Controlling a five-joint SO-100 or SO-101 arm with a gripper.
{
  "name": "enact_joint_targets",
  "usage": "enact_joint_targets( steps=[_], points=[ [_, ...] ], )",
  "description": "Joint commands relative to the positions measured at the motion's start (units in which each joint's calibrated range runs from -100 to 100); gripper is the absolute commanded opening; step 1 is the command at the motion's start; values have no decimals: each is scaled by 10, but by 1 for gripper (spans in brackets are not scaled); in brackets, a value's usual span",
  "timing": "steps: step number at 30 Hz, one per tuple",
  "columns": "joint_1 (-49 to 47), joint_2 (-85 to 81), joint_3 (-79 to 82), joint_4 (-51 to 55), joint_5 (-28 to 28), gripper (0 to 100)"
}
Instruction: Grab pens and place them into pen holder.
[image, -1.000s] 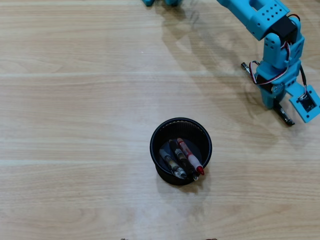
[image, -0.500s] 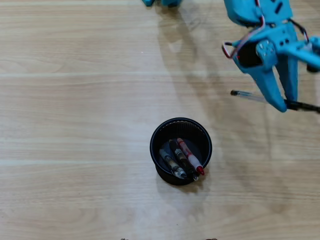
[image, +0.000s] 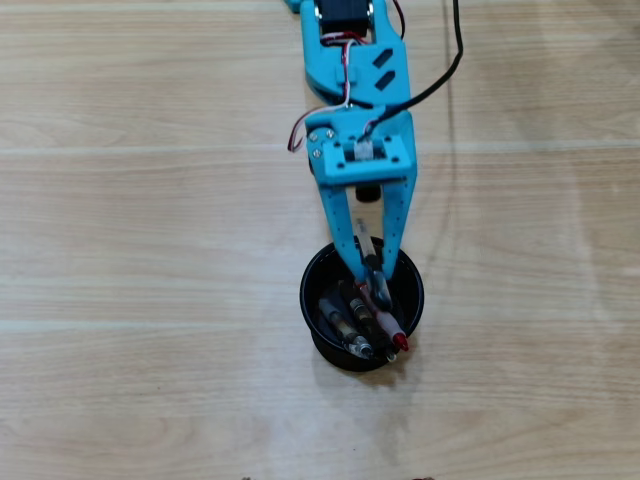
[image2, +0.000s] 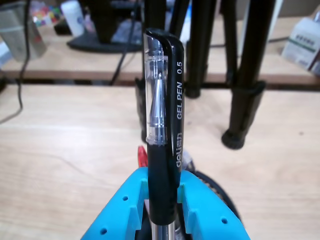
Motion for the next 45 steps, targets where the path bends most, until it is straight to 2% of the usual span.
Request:
enact_joint_targets(
  steps=[1, 12, 20, 25, 32, 36, 37, 39, 43, 45],
  points=[
    [3, 30, -77, -15, -4, 2],
    [14, 71, -267, -8, -3, 2],
    [25, 125, -228, -8, -5, 2],
    [28, 138, -229, -15, -5, 8],
    [23, 131, -229, -15, -5, 8],
    [23, 86, -221, -3, 20, 8],
    [23, 55, -214, 22, 50, 8],
    [26, -32, -192, 147, 131, 8],
    [37, -271, -91, 563, 283, 8],
    [63, -406, -16, 734, 328, 8]
  ],
)
